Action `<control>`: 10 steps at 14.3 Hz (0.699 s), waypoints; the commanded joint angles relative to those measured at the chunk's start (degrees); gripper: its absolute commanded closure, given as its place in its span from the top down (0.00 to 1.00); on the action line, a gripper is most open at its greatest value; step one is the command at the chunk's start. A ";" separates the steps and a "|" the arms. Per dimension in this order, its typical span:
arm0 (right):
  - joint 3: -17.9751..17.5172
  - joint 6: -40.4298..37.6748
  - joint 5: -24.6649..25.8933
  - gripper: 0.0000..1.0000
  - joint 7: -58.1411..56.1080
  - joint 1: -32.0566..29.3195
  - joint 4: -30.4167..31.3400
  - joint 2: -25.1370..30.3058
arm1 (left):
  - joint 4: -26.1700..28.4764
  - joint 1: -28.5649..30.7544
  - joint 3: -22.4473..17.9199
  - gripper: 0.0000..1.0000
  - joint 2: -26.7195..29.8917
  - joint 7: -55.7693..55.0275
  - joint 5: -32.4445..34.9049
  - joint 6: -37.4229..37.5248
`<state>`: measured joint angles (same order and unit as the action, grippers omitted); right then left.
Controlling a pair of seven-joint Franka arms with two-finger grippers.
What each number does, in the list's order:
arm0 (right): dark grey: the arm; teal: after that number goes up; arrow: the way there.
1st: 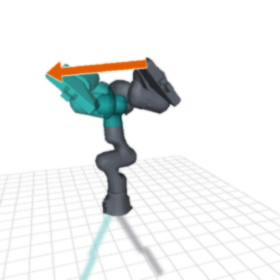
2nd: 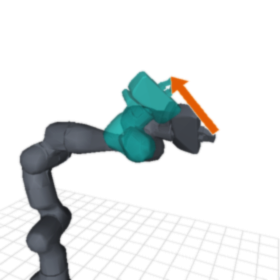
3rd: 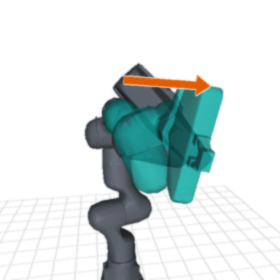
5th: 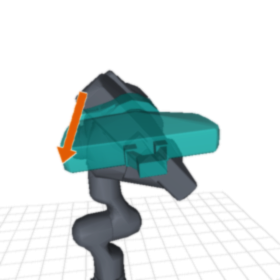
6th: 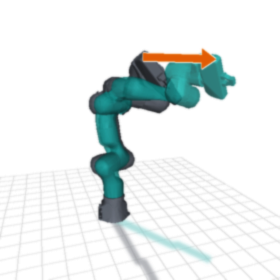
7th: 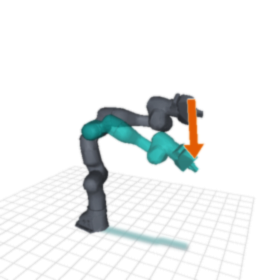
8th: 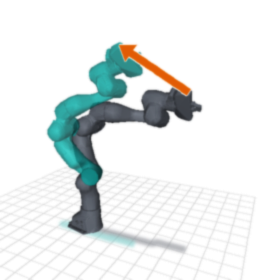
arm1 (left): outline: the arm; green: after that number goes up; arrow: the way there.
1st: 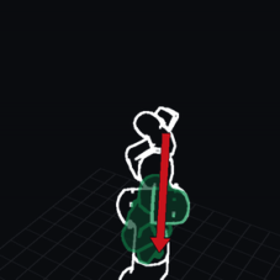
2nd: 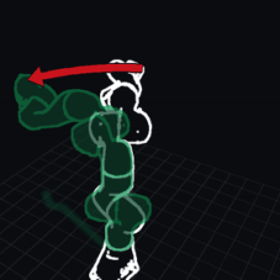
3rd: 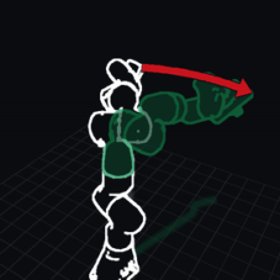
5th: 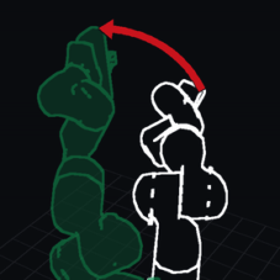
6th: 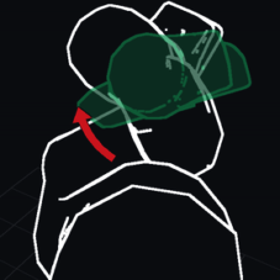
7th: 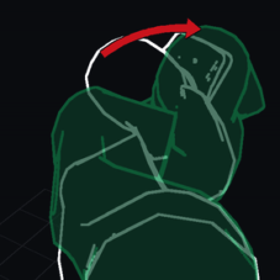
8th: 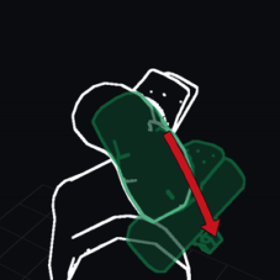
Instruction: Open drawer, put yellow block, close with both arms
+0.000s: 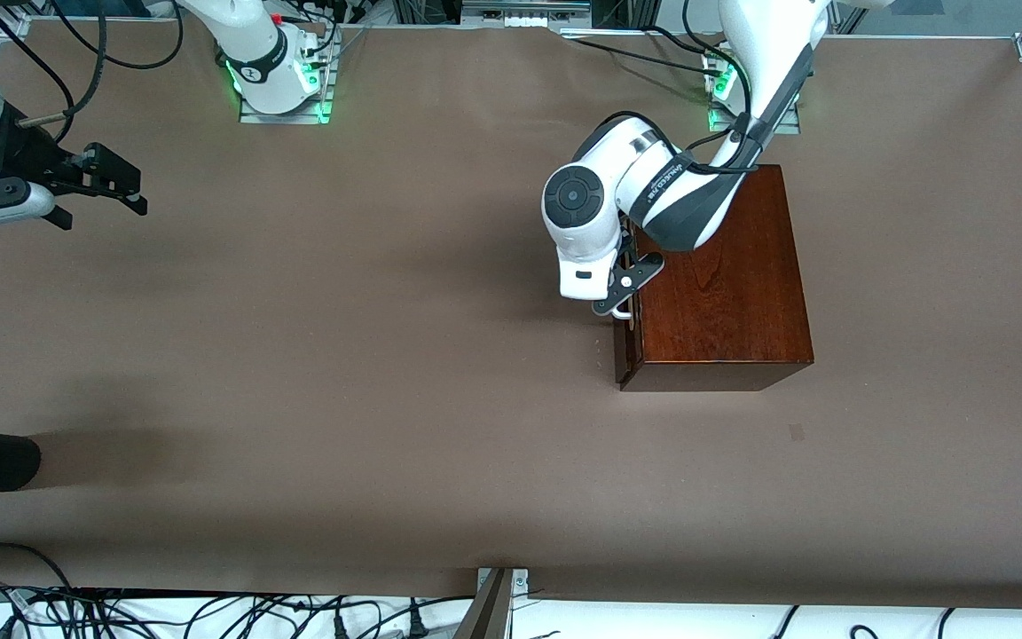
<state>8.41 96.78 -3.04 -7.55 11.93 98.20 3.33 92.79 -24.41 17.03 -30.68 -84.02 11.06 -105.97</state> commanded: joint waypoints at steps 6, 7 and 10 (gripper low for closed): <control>-1.29 -0.27 -0.92 1.00 -0.54 -2.52 -0.99 -0.69 | 0.72 1.55 1.16 0.99 11.24 3.42 -5.87 2.00; -1.12 -0.36 -1.01 1.00 -0.54 -2.52 -0.99 -0.69 | 0.72 1.64 1.17 1.00 12.30 4.73 -5.79 2.17; -1.12 -0.36 -1.01 1.00 -0.19 -2.52 -0.99 -0.52 | 0.99 4.97 1.52 1.00 16.69 12.72 -7.28 4.27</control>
<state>8.24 96.96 -3.05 -7.55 10.60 98.08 2.70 92.11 -22.35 17.85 -17.42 -77.28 5.88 -103.32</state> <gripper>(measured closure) 0.000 0.370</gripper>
